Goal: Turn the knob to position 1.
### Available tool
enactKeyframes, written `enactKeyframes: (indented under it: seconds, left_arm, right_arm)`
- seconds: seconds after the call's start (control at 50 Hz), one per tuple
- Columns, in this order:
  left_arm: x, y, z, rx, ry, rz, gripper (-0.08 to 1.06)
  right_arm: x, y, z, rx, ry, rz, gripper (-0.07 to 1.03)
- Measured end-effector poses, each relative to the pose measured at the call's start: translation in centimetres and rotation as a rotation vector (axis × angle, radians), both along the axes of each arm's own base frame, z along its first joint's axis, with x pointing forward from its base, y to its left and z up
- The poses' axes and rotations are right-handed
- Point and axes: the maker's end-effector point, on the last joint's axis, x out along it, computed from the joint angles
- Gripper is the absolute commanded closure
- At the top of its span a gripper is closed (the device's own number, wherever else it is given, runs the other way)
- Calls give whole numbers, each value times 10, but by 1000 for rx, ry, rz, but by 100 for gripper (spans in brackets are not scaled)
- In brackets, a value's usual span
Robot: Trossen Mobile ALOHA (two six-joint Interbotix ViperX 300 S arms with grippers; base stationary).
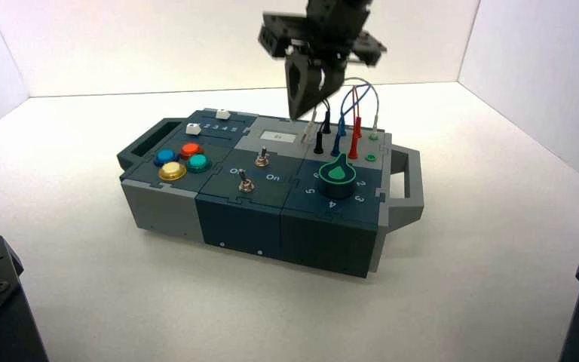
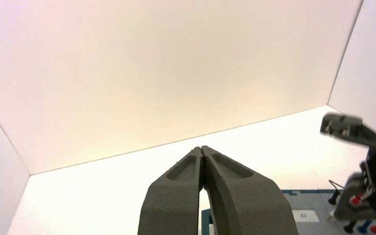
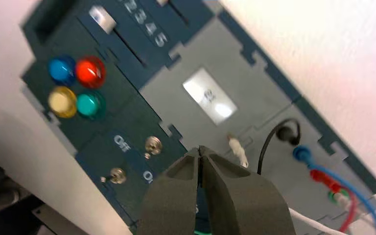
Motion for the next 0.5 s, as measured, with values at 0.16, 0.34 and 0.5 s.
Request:
enactKeyframes:
  seconds: [0.16,0.34,0.5]
  left_arm:
    - [0,0,-1,4,4,-1,101]
    - [0,0,-1,4,4,-1,101]
    - [0,0,0,3,1,0,101]
  right_arm:
    - [5,5,12,15,-32,17,99]
    - [6,8,16,12,-47,34,99]
    - [4,11,26,22,-72,54,99]
